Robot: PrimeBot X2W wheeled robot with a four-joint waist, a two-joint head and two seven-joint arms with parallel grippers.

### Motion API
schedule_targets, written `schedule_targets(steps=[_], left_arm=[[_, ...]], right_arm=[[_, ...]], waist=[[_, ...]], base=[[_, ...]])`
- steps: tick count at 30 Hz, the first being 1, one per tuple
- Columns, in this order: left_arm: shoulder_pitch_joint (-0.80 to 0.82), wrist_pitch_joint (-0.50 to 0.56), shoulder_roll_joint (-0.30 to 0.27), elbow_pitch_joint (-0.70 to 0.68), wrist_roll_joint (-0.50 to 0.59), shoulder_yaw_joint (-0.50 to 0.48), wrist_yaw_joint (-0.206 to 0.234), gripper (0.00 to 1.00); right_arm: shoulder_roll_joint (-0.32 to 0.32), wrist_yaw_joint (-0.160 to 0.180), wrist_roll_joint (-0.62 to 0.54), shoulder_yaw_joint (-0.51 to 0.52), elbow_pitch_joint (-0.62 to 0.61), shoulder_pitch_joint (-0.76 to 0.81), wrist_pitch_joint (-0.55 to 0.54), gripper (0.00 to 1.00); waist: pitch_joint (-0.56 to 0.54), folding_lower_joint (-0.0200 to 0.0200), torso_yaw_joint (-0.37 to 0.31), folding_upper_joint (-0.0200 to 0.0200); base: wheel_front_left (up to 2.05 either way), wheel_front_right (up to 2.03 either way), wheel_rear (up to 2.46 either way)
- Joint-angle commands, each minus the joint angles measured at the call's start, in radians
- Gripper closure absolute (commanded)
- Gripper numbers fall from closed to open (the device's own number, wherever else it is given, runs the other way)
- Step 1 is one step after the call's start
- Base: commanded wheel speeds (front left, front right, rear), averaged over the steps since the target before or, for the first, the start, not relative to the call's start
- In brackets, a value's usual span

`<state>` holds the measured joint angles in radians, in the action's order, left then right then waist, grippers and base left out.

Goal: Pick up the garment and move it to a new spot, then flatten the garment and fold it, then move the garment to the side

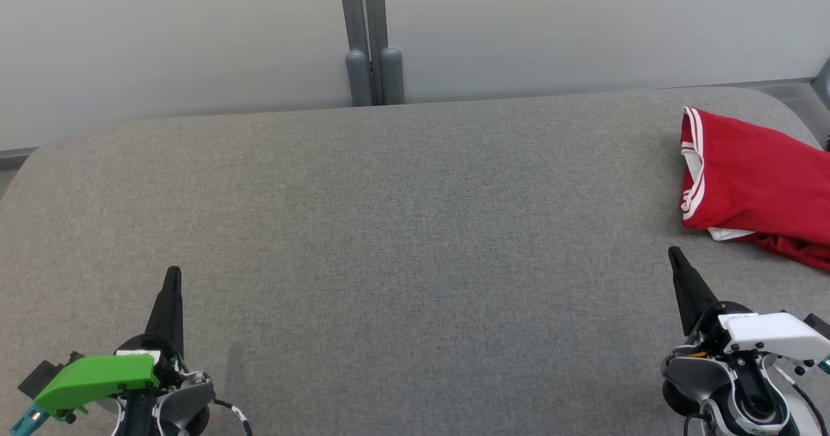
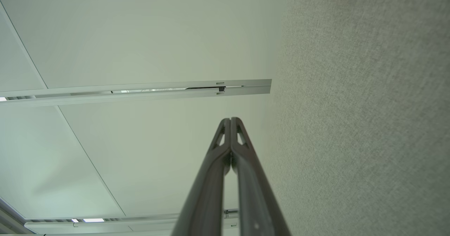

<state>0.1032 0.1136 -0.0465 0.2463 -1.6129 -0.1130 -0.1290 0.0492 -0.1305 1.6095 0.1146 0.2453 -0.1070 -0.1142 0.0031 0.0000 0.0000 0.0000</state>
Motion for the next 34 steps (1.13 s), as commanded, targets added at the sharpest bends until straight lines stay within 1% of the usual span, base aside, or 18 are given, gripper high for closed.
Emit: schedule_targets(steps=[1, 34], left_arm=[[0.013, 0.004, -0.007, -0.002, -0.001, -0.003, -0.005, 1.0], [0.013, 0.004, -0.007, -0.002, -0.001, -0.003, -0.005, 1.0]], right_arm=[[0.001, 0.0, 0.006, -0.001, 0.001, -0.006, -0.003, 1.0], [0.001, 0.0, 0.007, -0.001, 0.001, -0.006, -0.003, 1.0]], waist=[[0.0, 0.0, 0.0, 0.0], [0.0, 0.0, 0.0, 0.0]], base=[[0.0, 0.0, 0.0], [0.0, 0.0, 0.0]])
